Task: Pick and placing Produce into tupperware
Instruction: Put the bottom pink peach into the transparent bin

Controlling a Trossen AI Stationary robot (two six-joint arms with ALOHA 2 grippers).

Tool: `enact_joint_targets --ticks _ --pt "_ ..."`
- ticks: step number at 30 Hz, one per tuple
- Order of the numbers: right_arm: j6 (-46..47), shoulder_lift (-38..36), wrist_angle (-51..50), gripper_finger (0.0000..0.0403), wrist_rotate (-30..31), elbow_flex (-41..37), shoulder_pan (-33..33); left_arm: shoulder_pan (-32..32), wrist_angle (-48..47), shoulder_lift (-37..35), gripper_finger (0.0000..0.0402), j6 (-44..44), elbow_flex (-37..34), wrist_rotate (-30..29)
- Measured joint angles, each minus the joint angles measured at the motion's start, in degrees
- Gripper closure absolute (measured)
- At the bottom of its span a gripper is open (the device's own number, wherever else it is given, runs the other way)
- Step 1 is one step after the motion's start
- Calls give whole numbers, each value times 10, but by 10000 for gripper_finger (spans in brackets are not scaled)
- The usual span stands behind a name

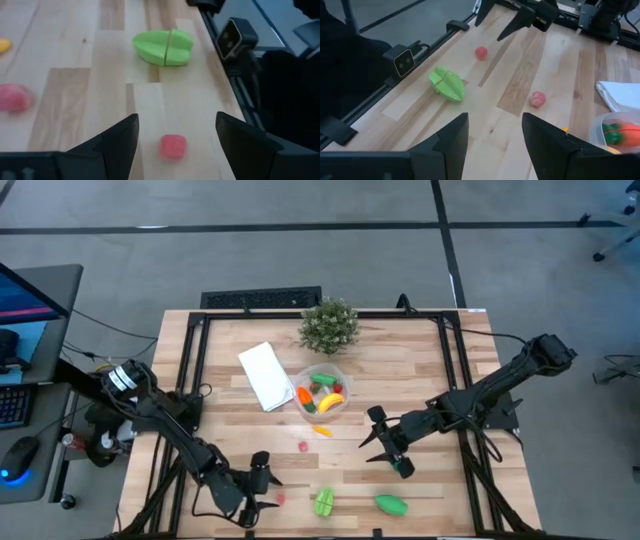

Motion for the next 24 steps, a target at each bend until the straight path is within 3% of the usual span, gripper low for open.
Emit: enact_joint_targets --ticks 7,24 --pt "2 0 0 226 0 0 0 2 14 58 148 -15 0 3" --pt "1 0 2 226 0 0 -12 2 90 94 148 -13 0 28"
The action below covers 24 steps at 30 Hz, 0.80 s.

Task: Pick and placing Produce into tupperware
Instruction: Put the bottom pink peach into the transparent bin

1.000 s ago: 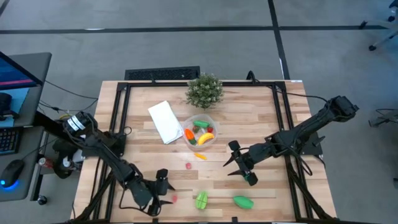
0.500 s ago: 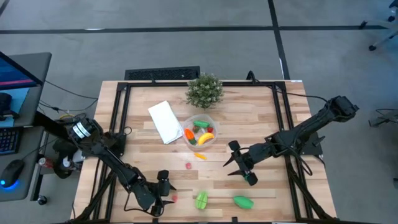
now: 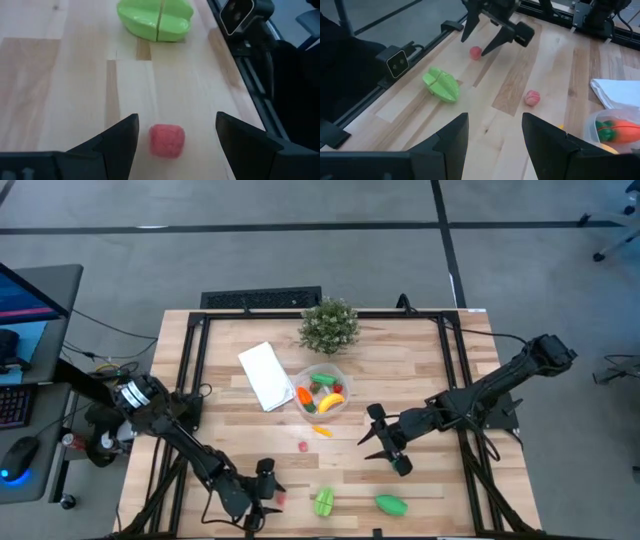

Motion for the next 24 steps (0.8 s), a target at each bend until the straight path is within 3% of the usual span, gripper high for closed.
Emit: enact_joint_targets --ticks 6,15,24 --pt "0 0 -2 226 0 0 0 0 25 37 148 -19 0 2" --pt "0 0 -2 226 0 0 0 0 22 39 154 -15 0 -5" --pt "0 0 -2 226 0 0 0 1 15 40 242 -8 0 -20"
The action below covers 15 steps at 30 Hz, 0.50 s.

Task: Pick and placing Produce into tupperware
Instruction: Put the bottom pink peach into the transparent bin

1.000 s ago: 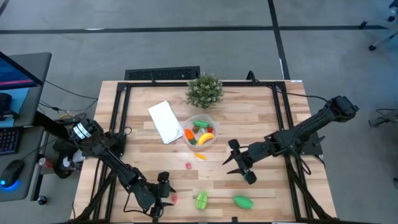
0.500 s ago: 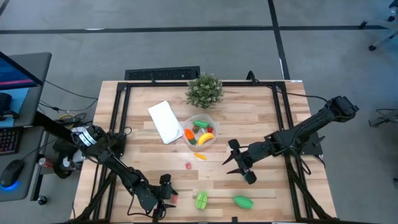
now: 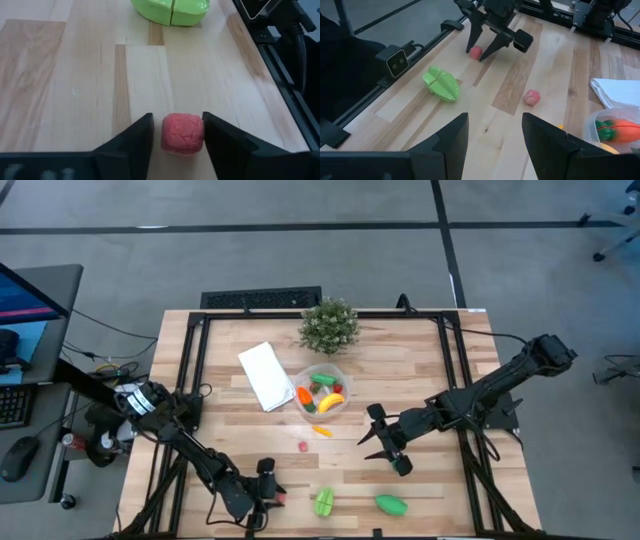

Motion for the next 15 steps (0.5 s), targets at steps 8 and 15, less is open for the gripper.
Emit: enact_joint_targets --ticks 8,15 --pt "0 0 0 226 0 0 0 0 -2 0 283 4 0 -6" --pt "0 0 0 226 0 0 0 3 -1 1 287 24 0 -22"
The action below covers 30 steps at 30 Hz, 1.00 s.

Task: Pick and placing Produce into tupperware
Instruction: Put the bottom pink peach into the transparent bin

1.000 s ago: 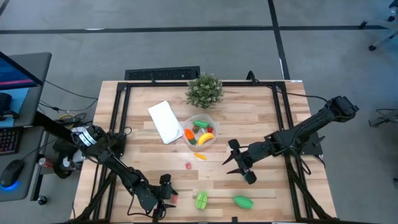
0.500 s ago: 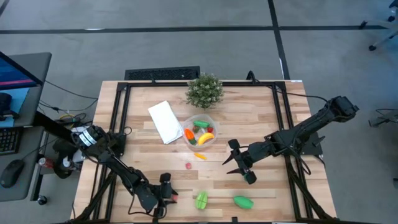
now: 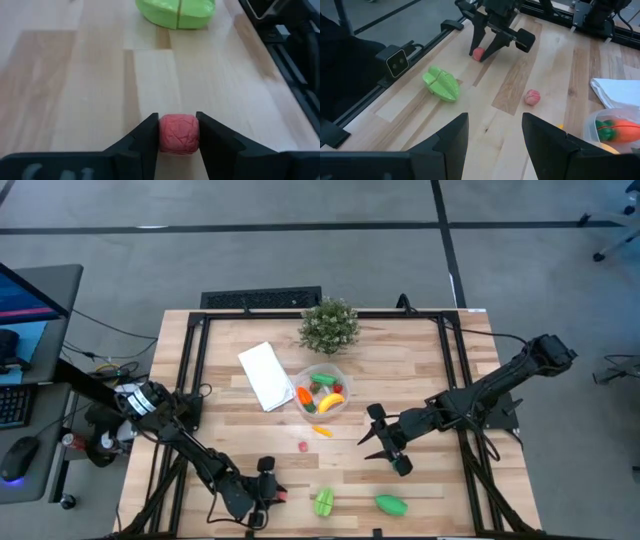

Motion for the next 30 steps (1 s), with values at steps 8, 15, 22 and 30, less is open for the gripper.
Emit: enact_joint_targets --ticks 8,15,22,30 --pt "0 0 -3 226 0 0 0 25 13 0 287 62 4 -35" --pt "0 0 -5 226 0 0 0 66 19 -10 287 163 20 -58" --pt "0 0 -15 226 0 0 0 110 5 -66 287 256 22 -73" --pt "0 0 -19 226 0 0 0 195 -59 -131 287 346 22 -83"
